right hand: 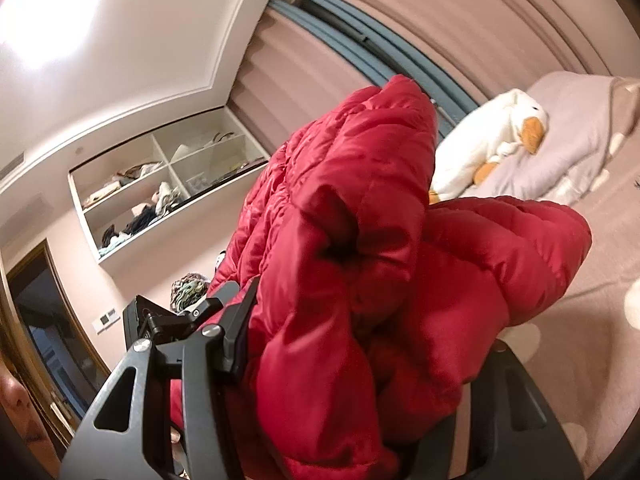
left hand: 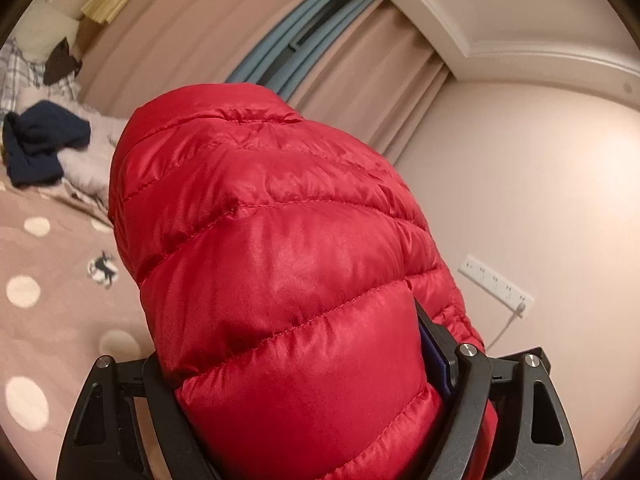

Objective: Fold large clothes

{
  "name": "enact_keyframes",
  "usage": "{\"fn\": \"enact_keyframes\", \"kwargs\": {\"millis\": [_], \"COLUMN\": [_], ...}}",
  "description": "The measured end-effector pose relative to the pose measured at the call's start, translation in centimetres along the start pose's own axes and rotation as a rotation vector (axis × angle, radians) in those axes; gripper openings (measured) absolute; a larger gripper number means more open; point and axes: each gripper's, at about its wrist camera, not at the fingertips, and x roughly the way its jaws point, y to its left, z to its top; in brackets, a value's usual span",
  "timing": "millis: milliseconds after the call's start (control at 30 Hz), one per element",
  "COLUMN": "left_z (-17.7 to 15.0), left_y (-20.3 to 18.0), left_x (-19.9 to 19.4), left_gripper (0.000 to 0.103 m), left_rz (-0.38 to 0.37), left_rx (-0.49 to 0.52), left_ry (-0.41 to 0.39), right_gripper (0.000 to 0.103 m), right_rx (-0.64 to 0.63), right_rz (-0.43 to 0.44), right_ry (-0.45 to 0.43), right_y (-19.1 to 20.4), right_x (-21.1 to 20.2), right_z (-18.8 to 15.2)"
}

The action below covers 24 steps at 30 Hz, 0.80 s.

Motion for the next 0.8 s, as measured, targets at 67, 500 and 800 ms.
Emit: {"fn": "enact_keyframes", "kwargs": {"millis": [67, 500, 800], "left_z": [0.7, 2.2, 2.3], "left_y": [0.2, 1.0, 1.6], "left_x": [-0.4, 0.5, 1.3], "left_gripper": [0.083, 0.083, 0.083], "left_rz": [0.003, 0.048, 0.024], "left_rx": [0.006, 0.092, 0.098], "left_ry": [-0.024, -0.109, -0.102], "right_gripper": [0.054, 0.054, 0.054], "right_rx": [-0.028, -0.092, -0.145], "right_rz": [0.008, 0.079, 0.03], "right_ry": [0.012, 0.037, 0.039], "right_y": [0.8, 0.6, 1.4], "right_x": [1.1, 5.8, 5.3], "right_z": [0.4, 0.9, 0.8]}}
